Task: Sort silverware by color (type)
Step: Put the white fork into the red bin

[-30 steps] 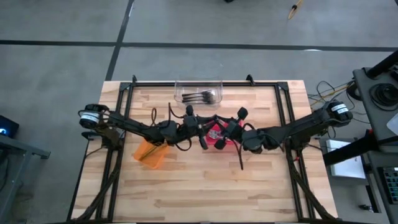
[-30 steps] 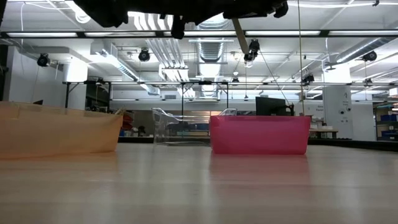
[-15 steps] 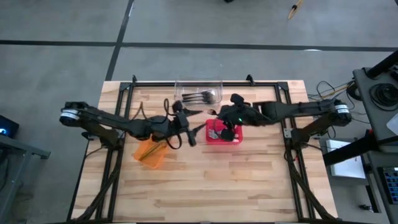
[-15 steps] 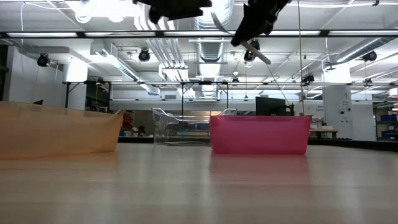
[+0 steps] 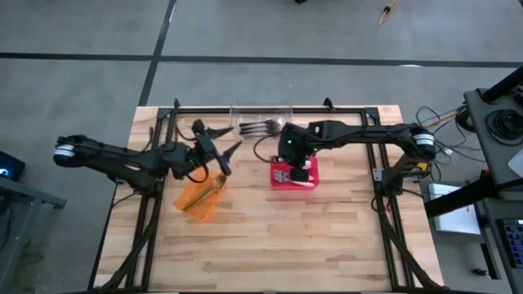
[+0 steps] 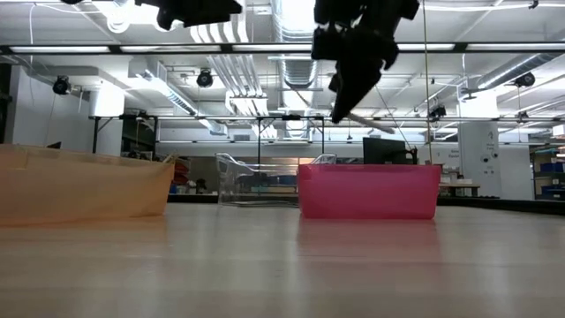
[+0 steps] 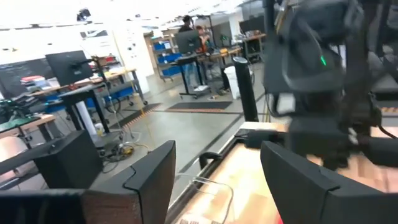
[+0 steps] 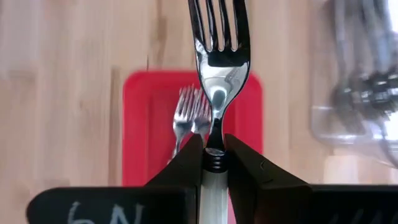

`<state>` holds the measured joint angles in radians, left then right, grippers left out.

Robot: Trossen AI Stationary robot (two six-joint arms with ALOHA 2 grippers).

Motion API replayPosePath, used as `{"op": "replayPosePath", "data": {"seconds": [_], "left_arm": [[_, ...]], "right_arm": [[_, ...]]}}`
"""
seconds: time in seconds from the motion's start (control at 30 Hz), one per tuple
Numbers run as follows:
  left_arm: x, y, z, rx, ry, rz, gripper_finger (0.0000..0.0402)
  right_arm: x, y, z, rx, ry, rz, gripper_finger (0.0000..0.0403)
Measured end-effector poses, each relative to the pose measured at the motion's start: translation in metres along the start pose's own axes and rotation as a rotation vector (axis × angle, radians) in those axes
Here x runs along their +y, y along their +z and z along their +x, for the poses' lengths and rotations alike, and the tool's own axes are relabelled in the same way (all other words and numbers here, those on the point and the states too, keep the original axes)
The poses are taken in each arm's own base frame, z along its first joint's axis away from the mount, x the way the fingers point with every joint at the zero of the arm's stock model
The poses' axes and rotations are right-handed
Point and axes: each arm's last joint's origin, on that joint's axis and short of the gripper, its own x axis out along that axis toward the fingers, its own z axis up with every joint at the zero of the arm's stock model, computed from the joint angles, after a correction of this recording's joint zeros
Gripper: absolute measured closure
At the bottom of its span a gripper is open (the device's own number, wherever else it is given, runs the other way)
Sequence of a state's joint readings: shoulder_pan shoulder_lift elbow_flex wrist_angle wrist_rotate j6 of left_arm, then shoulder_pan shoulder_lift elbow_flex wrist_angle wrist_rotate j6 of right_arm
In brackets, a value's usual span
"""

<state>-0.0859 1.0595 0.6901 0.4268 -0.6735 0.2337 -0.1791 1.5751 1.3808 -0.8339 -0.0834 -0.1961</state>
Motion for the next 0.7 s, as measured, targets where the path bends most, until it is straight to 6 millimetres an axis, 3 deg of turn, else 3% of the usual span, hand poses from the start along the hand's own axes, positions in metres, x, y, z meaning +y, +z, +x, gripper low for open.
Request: {"op": "replayPosePath", "data": {"seconds": [0.23, 0.7], "left_arm": [[0.020, -0.008, -0.018, -0.026, 0.035, -0.024, 0.0185], [0.027, -0.010, -0.028, -0.048, 0.039, -0.043, 0.0185]], "right_arm": [[0.000, -0.010, 0.032, 0.181, 0.049, -0.067, 0.0368], [-0.003, -0.015, 0.073, 0.291, 0.076, -0.067, 0.0368]]}}
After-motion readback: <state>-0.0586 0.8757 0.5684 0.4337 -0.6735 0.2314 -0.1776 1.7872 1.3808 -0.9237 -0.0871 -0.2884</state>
